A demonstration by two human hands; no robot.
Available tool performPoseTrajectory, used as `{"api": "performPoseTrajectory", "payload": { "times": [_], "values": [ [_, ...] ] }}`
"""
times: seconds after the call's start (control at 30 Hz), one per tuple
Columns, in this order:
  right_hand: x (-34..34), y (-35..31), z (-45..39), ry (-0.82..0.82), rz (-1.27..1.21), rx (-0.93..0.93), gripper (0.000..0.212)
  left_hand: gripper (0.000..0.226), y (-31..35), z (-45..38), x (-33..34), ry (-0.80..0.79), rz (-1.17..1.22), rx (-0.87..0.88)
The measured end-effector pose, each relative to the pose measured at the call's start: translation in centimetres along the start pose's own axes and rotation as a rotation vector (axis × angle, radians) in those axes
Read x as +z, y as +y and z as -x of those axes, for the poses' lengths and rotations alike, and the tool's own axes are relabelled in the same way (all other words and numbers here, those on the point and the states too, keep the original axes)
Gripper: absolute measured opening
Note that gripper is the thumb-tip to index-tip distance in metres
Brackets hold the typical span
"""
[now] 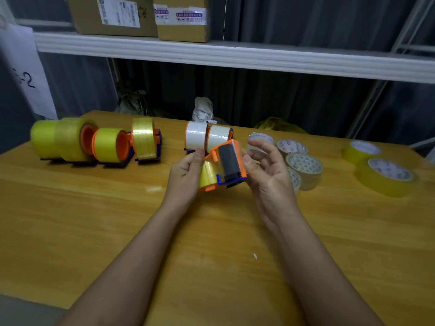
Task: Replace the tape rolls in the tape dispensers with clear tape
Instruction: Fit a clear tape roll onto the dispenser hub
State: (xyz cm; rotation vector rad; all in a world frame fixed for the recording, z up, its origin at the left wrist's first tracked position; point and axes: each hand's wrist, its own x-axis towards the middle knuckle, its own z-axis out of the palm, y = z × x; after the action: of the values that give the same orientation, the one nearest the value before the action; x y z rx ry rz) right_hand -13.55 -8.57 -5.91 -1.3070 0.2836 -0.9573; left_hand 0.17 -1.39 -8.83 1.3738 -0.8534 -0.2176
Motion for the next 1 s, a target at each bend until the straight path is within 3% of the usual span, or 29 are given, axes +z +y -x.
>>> {"api": "performPoseTrajectory", "payload": {
  "times": [0.23,0.37,0.5,0.6,0.7,0.8,0.9,1.0],
  "values": [
    [0.1,-0.7,0.8,0.08,0.345,-0.335,0.023,0.042,-0.3,-0.5,-0.2,0.058,-0.025,-0.07],
    [0.6,0.1,1.1,-0.087,0.481,-0.293,0.05,0.04,0.2,-0.3,0.1,0.041,0.023,-0.075],
    [1.0,-0.1,1.1,-0.231,0.292,-0.143,0.06,0.041,0.5,-0.3,0.1,0.056,0.042,-0.086],
    [0.6,0.4,0.9,-0.249,0.266,-0.041,0.068,0.043,0.5,-0.2,-0.1,0.042,0.036,-0.086],
    [0.6,0.6,0.8,-0.26,0.517,-0.041,0.069,0.05,0.4,-0.3,-0.4,0.044,0.03,-0.07],
    [0.1,0.5,0.6,-0.167,0.681,-0.089,0.078,0.048,0.5,-0.3,-0.4,0.06,-0.004,-0.073],
    [-0.1,0.5,0.7,-0.117,0.663,-0.163,0.078,0.042,0.6,-0.3,-0.2,0.057,-0.022,-0.09],
    [0.3,0.8,0.9,-0.169,0.612,-0.12,0.076,0.04,0.7,-0.1,0.0,0.067,0.014,-0.117]
  ]
}}
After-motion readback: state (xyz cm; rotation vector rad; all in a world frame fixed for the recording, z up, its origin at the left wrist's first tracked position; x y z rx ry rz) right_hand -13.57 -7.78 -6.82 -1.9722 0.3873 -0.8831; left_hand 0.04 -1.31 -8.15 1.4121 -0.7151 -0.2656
